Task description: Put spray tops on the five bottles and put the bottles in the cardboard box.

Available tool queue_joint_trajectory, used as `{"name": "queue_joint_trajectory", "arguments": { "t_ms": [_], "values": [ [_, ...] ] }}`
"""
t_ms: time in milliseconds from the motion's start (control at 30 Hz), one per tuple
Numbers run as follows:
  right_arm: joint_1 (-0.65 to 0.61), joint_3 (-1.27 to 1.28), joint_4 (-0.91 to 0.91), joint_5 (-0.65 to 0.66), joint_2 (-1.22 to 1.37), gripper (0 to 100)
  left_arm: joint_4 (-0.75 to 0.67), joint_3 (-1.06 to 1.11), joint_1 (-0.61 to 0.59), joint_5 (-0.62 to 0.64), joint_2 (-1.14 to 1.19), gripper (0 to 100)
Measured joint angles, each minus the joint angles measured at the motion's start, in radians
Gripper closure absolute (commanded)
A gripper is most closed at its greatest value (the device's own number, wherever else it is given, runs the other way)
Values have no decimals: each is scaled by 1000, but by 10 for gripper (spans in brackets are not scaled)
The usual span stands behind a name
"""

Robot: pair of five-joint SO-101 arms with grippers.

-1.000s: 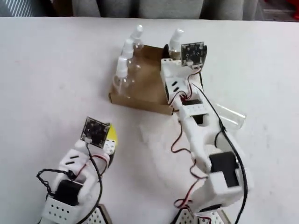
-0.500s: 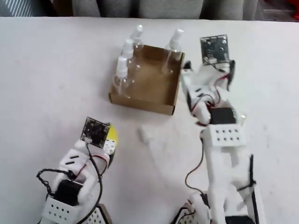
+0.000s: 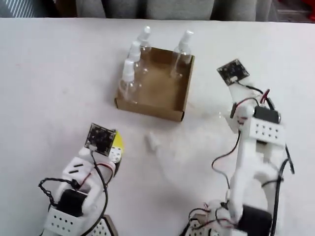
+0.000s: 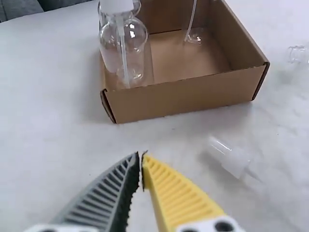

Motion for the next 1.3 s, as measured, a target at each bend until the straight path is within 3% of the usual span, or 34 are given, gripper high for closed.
{"name": "queue_joint_trajectory", "arguments": {
  "t_ms": [267,400,533,833,1167,1300],
  "values": [
    [-31,-519,446,91,453,557,0,0,0,0,0,977],
    [-71,-732,562,97,632,557,0,0,0,0,0,977],
    [-81,-895,577,117,775,557,0,0,0,0,0,977],
    [-81,-1125,634,341,1014,558,0,0,0,0,0,977],
    [-80,-1215,635,394,1175,560,0,0,0,0,0,977],
    [-66,-1261,635,394,1212,681,0,0,0,0,0,977]
  ]
}}
